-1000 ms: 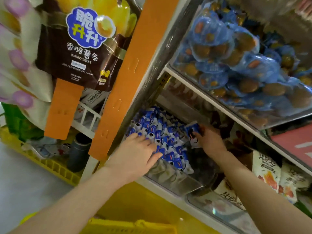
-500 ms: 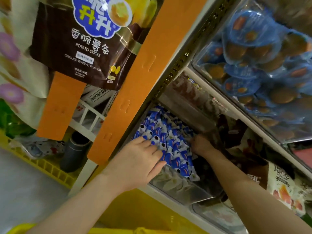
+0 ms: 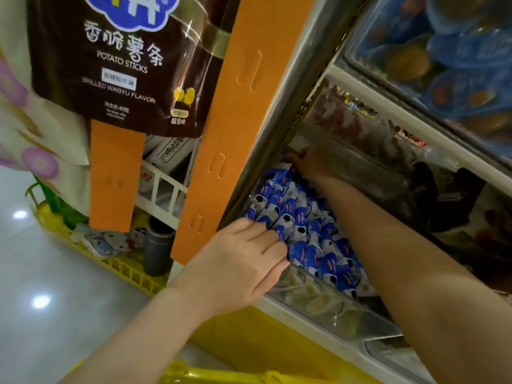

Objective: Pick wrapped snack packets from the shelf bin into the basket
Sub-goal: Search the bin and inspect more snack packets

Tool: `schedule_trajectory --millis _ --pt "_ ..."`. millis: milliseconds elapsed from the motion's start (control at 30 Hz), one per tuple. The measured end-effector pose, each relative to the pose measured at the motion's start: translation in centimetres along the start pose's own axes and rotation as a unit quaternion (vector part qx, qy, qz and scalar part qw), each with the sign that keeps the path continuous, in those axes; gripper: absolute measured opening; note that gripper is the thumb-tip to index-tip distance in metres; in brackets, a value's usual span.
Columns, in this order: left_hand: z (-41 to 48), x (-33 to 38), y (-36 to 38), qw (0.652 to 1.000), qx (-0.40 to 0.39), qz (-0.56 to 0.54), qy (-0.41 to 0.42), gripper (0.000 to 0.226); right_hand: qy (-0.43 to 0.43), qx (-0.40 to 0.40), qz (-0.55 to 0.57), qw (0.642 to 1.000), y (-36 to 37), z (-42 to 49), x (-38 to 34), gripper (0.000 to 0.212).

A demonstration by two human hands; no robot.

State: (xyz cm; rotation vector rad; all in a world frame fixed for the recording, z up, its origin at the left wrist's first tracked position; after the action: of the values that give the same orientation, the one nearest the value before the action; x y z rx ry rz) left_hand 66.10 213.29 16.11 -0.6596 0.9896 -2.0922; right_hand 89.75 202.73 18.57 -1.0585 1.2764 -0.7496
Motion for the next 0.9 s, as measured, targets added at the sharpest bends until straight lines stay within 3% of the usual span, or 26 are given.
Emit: schedule_trajectory --millis 200,333,667,800,900 --pt "0.0 -0.1 0.2 1.000 0.001 -0.002 -0.002 0.034 0.016 0.035 -0.005 0.999 0.5 0.4 0.2 0.032" --pt "-0.1 0.0 0.0 1.000 -0.015 -0.007 -0.016 0.032 0.030 0.053 0.095 0.994 0.0 0.0 0.9 0.023" --pt "0.1 0.9 -1.3 0.989 -0.115 -0.019 -0.087 0.043 -0.048 0.243 0.242 0.938 -5.1 -8.2 -0.9 0.022" --pt "-0.4 1.9 -2.1 0.971 -0.107 -0.120 -0.178 0.037 -0.041 0.218 0.309 0.925 -5.9 -13.6 -0.8 0.020" --pt "-1.3 3.4 -3.1 0.925 -0.023 -0.282 -0.254 0.037 -0.066 0.134 0.375 0.915 -5.2 -18.2 -1.2 0.010"
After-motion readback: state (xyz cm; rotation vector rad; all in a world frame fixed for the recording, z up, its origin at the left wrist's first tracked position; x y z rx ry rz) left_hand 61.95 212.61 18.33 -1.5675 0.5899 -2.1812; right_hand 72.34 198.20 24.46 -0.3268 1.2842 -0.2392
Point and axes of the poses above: each hand's wrist, its own z-axis towards the middle knuckle, its own y-axis out of the palm, x = y × z, the point moved 4 cm from there along z, towards the middle knuckle, and after that the axes turned 6 degrees about -x, right-handed, at the moved point
